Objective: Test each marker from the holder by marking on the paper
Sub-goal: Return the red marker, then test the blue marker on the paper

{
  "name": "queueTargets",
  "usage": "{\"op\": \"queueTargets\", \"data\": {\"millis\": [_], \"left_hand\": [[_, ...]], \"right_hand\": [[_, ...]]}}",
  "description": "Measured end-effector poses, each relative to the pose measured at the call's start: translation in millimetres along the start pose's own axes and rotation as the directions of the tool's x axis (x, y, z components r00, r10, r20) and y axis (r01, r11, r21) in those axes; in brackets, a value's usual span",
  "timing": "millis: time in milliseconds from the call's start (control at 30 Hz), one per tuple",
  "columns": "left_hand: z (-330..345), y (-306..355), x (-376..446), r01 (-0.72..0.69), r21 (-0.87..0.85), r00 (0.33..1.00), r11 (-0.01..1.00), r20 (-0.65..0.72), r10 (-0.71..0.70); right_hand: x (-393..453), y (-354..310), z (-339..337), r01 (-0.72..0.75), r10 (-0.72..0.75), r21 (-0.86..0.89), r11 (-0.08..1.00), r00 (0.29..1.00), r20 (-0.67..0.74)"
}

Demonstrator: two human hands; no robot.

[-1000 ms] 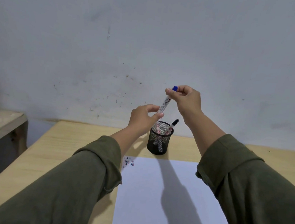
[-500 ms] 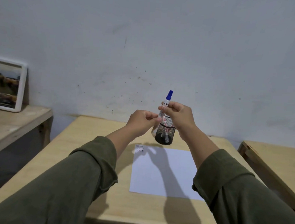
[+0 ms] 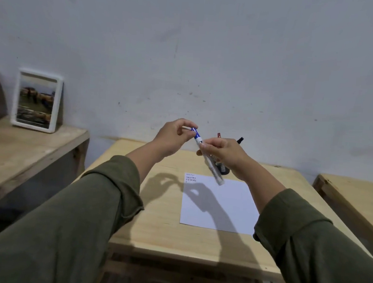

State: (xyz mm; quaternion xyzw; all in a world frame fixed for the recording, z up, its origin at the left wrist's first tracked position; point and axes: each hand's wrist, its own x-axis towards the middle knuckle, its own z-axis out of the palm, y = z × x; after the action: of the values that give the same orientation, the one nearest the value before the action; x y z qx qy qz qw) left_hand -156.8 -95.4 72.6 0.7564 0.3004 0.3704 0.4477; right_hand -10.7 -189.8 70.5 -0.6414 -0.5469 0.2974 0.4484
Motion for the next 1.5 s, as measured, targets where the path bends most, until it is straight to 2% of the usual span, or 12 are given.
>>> {"op": "queueTargets", "data": {"millis": [167,233,367,433,600,767,867,933,1033,1233,1367,1500], "left_hand": [[-7,-19,5,0.106,-0.018,0.983,0.994,-0.149,-0.108],[-8,-25,5,0.124,-0.021,0.977,0.992,-0.171,-0.126],[0,-32,6,0.123,-0.021,0.981,0.992,-0.152,-0.124],[8,-32,6,0.089,-0.023,0.988,0.996,-0.124,-0.092],[21,-32,7,0.034,0.062,0.993,0.997,-0.114,-0.027],[19,-35,13,0.122,0.062,0.989,0.991,-0.089,-0.117],[8,-43,17,0.214,0.037,0.968,0.976,-0.141,-0.207],[-1,-54,17,0.226,0.079,0.965,0.971,-0.152,-0.212],[-5,-70,11,0.203,0.232,0.976,0.951,-0.128,-0.177],[10,-98,8,0.3,0.269,0.947,0.915,-0.202,-0.251],[22,-120,7,0.351,0.238,0.93,0.905,-0.2,-0.308],[30,-137,6,0.39,0.329,0.919,0.86,-0.192,-0.343]], "right_hand": [[-2,3,-15,-0.122,0.125,0.13,0.984,0.992,-0.015],[0,10,-19,-0.163,0.175,0.289,0.943,0.984,-0.015],[3,20,-11,-0.098,0.191,0.612,0.785,0.978,-0.088],[8,22,-1,-0.048,0.197,0.699,0.714,0.971,-0.134],[20,25,15,0.007,0.175,0.711,0.703,0.968,-0.182],[25,26,15,0.101,0.086,0.66,0.744,0.966,-0.245],[26,30,6,0.153,0.048,0.653,0.742,0.959,-0.278],[26,35,0,0.152,0.07,0.674,0.723,0.954,-0.29],[26,46,0,0.113,0.134,0.714,0.691,0.95,-0.281],[28,75,19,0.039,0.243,0.729,0.683,0.929,-0.278],[29,93,24,0.017,0.284,0.743,0.669,0.918,-0.277],[31,105,28,-0.016,0.318,0.764,0.645,0.915,-0.249]]}}
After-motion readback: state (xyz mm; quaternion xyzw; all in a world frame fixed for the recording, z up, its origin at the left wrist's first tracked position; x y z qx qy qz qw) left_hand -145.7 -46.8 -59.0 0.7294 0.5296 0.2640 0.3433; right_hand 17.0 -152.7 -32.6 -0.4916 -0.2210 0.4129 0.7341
